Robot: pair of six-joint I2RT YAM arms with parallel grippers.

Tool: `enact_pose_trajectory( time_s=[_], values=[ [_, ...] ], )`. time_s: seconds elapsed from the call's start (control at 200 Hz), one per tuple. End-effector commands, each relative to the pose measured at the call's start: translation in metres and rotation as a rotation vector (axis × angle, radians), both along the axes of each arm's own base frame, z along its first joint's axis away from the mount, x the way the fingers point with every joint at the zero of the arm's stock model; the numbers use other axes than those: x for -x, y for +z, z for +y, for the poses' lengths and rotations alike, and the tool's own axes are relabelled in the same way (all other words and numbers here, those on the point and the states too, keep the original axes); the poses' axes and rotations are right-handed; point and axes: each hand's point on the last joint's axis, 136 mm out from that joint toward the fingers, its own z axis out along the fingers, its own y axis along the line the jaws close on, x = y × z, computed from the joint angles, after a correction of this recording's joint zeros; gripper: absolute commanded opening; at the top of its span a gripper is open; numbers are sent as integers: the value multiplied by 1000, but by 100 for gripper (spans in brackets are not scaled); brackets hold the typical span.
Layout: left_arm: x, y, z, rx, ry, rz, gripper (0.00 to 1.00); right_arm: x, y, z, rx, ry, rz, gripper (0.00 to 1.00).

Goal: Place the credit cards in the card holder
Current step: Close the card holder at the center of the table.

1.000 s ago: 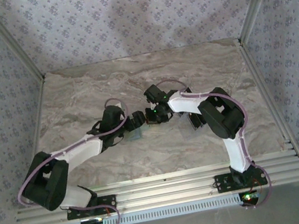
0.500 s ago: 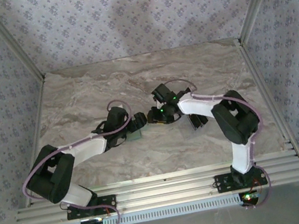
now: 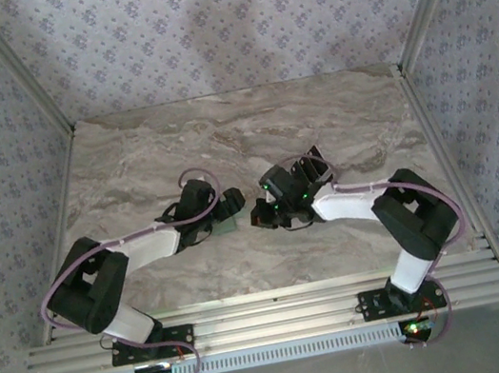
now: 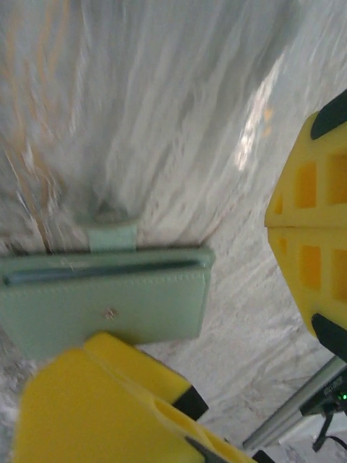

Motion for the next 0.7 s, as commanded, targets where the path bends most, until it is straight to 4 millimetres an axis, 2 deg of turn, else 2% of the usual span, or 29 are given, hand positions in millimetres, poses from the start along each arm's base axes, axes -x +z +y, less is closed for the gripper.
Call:
enact_pose_trajectory(
  time_s=[0.0, 0.115, 0.24, 0.425, 0.59, 0.699],
  values=[
    [8, -17, 9, -29, 27, 48, 100, -11, 10, 29, -138, -35, -39, 0],
    [9, -18, 8, -29, 26, 51, 100, -14, 6, 43, -154, -32, -46, 0],
    [8, -18, 8, -28, 29, 52, 100, -17, -1, 49, -147, -40, -41, 0],
    [8, -19, 6, -26, 23, 55, 100, -20, -9, 52, -149, -50, -22, 0],
    [7, -20, 5, -20, 21, 58, 100, -22, -8, 54, -151, -52, -24, 0],
    [7, -19, 4, -10, 24, 60, 100, -22, -17, 54, -133, -58, -3, 0]
  ],
)
